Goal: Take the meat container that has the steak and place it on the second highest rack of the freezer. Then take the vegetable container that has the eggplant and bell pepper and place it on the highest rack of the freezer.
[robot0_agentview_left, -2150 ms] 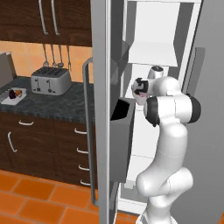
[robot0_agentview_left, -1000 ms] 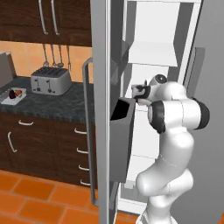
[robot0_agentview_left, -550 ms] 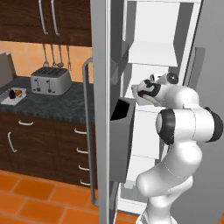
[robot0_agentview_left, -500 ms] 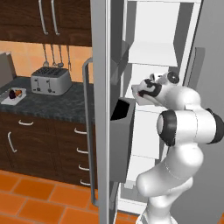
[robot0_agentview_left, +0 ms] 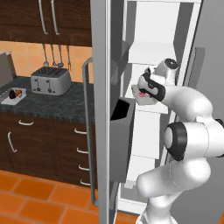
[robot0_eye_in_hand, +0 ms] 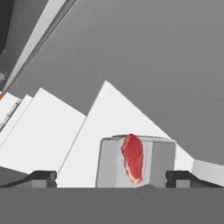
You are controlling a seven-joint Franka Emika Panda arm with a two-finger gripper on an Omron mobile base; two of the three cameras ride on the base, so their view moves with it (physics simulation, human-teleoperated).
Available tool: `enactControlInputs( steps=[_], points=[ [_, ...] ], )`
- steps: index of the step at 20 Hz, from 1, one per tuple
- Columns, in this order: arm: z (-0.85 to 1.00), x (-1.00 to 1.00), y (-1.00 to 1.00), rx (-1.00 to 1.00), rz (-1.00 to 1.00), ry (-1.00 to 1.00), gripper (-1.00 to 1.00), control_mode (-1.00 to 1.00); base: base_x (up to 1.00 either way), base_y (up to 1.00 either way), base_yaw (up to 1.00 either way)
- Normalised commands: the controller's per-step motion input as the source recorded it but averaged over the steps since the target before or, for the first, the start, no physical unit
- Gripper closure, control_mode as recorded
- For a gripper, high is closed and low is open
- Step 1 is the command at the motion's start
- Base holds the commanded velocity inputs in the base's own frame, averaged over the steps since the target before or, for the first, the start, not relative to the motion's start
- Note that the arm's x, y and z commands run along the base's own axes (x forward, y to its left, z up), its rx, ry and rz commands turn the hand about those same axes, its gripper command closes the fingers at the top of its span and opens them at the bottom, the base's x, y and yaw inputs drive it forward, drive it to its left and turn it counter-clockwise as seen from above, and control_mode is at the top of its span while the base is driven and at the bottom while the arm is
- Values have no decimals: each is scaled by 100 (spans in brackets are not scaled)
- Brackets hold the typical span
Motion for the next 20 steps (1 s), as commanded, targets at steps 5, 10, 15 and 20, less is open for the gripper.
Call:
enactControlInputs(
  steps=[5,10,15,20],
  points=[
    [75,-28,26,-1,10,35,-100,-100,0,0,0],
    [23,-88,0,-1,19,13,-100,-100,0,0,0],
    [-41,-100,14,-12,16,-9,-100,-100,0,0,0],
    [-43,-93,12,-37,47,-9,-100,-100,0,0,0]
  ],
)
